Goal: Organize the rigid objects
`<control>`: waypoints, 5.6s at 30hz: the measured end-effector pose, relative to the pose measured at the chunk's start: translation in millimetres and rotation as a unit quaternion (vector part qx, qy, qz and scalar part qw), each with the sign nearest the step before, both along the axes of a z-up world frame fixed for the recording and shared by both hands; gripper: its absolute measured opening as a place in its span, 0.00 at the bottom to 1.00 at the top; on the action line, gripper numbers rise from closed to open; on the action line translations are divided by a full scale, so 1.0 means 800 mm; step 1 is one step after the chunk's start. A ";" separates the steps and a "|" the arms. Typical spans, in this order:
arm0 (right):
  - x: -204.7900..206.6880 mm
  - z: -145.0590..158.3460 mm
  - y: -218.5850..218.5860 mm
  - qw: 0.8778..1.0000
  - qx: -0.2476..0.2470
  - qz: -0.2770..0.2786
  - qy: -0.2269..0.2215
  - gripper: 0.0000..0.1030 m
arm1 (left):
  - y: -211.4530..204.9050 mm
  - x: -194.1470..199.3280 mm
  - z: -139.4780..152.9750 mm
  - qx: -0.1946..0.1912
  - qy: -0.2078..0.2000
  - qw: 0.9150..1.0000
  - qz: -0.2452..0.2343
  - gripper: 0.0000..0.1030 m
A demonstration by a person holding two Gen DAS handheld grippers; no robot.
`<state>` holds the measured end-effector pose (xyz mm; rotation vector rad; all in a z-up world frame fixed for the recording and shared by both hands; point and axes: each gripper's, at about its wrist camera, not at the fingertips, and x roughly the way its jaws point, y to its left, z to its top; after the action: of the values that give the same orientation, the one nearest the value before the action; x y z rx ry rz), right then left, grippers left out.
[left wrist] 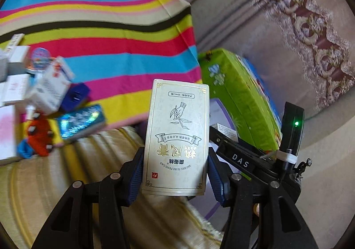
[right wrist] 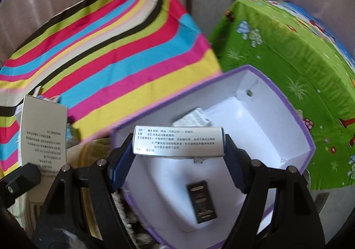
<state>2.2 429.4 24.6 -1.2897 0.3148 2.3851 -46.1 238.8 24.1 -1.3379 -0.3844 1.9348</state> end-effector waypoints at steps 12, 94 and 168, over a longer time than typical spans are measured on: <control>0.016 -0.017 0.051 0.999 -0.021 -0.049 -0.009 0.76 | 0.065 0.004 -0.030 -0.031 -0.023 0.998 -0.055 0.52; -0.068 -0.012 -0.131 0.984 -0.120 0.128 -0.025 0.88 | -0.215 -0.033 -0.028 -0.005 -0.029 0.983 0.182 0.69; -0.185 -0.090 -0.215 0.926 -0.368 0.058 -0.058 0.36 | -0.277 -0.183 -0.020 -0.183 0.085 0.976 0.080 0.82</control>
<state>-145.9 257.6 -47.8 -1.7869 1.2153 2.3469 -192.9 17.2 8.1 -1.3870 -0.0517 2.3190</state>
